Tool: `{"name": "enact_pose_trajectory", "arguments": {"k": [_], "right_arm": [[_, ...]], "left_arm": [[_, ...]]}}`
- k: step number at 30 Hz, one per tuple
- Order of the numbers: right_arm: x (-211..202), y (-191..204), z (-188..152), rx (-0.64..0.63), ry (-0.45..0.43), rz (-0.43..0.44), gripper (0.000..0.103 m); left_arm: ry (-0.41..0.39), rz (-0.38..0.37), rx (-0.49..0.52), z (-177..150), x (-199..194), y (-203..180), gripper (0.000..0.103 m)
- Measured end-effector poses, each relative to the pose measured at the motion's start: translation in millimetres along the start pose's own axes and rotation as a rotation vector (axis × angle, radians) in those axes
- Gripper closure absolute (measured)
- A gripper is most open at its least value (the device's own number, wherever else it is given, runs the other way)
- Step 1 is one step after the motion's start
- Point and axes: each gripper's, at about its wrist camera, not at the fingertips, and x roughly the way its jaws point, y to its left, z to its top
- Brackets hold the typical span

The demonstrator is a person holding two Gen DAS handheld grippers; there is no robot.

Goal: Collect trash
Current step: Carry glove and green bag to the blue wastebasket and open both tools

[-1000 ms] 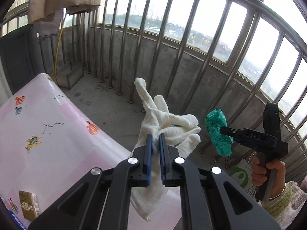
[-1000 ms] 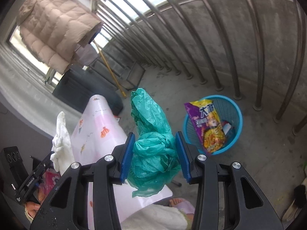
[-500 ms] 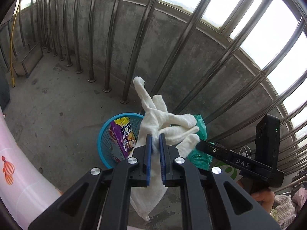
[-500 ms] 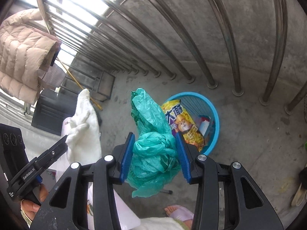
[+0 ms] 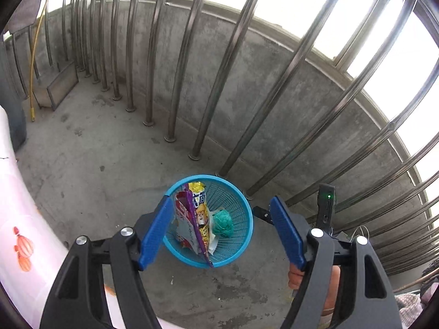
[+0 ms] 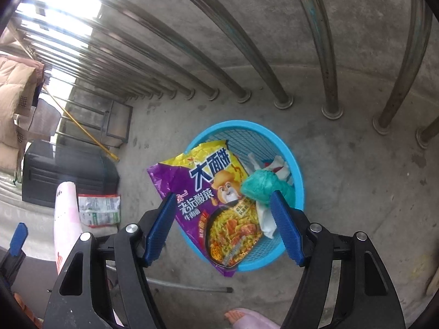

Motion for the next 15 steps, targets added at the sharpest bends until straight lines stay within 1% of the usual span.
{"name": "enact_pose_trajectory", "arguments": {"k": [5,7,10,12,15], "right_arm": [[18,40,-1,-0.113,0.035,0.014,0.036],[29,59,-4,-0.165,0.064,0.028,0.036],[35,81,-8,-0.191,0.084,0.045,0.036],[28,94,-13,-0.209,0.072,0.060,0.036],[2,115,-23,-0.273,0.020,0.051,0.036]], "left_arm": [[-0.078,0.087,0.003,-25,-78,21,0.021],[-0.119,0.129,-0.001,-40,-112,34,0.020],[-0.193,0.213,-0.028,-68,-163,56,0.018],[-0.250,0.272,-0.077,-94,-199,74,0.016],[-0.317,0.357,-0.196,-139,-247,100,0.016]]}}
